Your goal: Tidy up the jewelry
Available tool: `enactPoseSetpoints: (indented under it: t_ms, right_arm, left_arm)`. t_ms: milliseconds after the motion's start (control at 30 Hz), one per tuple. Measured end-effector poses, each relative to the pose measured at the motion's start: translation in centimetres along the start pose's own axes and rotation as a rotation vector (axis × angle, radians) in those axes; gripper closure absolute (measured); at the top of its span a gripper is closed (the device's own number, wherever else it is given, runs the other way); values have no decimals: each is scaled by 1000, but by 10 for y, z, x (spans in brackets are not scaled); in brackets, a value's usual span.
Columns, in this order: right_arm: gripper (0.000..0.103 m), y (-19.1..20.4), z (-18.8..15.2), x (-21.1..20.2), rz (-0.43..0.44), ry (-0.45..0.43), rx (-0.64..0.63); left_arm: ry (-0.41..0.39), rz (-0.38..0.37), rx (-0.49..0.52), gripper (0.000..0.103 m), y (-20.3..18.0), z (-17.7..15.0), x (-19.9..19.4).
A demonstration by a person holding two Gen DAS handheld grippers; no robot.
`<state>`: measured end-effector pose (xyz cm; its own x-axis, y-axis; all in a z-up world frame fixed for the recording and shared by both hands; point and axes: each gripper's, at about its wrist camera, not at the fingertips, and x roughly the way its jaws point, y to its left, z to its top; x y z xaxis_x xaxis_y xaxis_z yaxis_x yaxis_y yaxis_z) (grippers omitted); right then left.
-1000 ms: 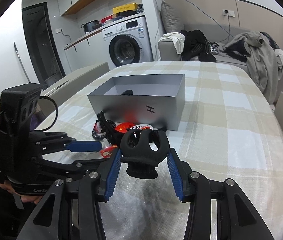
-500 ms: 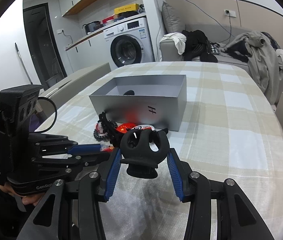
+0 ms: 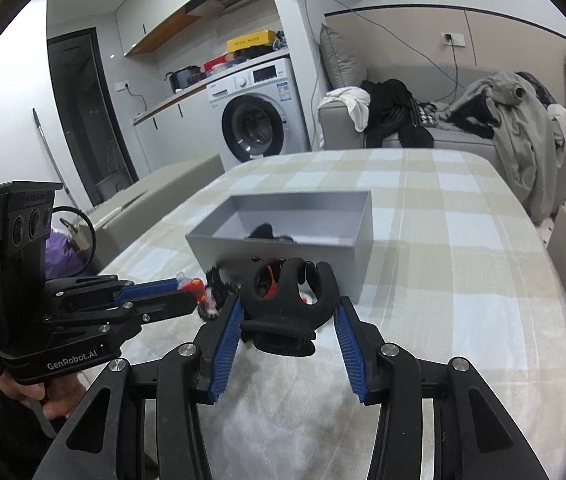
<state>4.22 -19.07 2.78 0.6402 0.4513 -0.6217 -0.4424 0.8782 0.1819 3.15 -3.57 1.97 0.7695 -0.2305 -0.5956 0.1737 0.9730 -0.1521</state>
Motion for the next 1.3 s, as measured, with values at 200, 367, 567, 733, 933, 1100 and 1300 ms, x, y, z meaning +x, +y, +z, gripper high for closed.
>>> enactPoseSetpoints:
  t_ms: [200,367,567,733,933,1100,1300]
  right_arm:
    - [57,3,27,-2,11,-53,-10]
    - [57,2,47,3,31,-88,-5]
    - [57,-8,60,19,40,-91,28]
    - [57,-16,60,31,41,-72,49]
    - [57,-23,55,47,36,-35,68]
    - [57,-26,51,54,47,-20,83]
    - [57,-30,55,61,62,-17,102]
  left_arm:
    - [-81,27,-22,93,13,21,-10]
    - [-121,45,-31,93,21,33,-4]
    - [-140,77,-35,93,31,38,8]
    - [-133,94,-38,93,39,36,9]
    - [-134,91,-67,93,47,37,13]
    - [-110,96,-90,93,53,38,28]
    - [-95,104,-83,93,52,36,33]
